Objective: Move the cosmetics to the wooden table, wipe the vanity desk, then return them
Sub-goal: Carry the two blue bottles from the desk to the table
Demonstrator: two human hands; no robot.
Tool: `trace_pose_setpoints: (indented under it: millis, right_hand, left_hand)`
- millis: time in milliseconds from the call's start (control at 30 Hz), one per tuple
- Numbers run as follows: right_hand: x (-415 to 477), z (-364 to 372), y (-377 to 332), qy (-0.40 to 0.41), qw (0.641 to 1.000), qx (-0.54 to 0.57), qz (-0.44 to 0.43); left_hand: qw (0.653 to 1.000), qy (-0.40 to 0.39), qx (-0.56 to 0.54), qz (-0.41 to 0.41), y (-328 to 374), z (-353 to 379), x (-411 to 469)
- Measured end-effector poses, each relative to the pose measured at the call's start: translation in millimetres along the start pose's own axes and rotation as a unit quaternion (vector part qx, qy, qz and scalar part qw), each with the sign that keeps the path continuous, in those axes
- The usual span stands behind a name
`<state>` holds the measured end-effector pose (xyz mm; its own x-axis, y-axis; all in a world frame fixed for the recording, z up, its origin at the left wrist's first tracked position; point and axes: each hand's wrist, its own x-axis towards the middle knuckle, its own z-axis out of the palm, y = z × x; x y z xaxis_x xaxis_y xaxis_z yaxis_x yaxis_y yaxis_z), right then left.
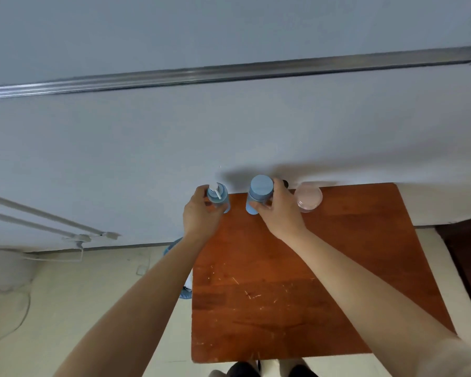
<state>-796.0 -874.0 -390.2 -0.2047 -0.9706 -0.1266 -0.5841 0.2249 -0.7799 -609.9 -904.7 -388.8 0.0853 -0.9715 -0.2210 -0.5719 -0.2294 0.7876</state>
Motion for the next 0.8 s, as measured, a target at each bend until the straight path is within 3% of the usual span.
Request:
trace_pose_setpoints:
  millis: [367,567,700,800]
  right_hand:
    - [18,12,-3,-0.019,1.0,-0.015,-0.012]
    - [8,-9,-20,-0.062,0.996,-0.058,-0.032]
    - [-9,-45,-44,0.023,0.988,-0.095,-0.117]
    - [-21,-73,-54,0.105,0.962,-0.161,-0.192]
  left_hand:
    - [0.999,-0.011,0.041,0.01,1,13,25]
    - [0.991,-0.021,0.118,0.059,14,-3,10]
    - [0.971,0.021,0.183,0.153,36,-32,-11]
    - [0.931,0.084,0.233,0.269,53,-56,-22]
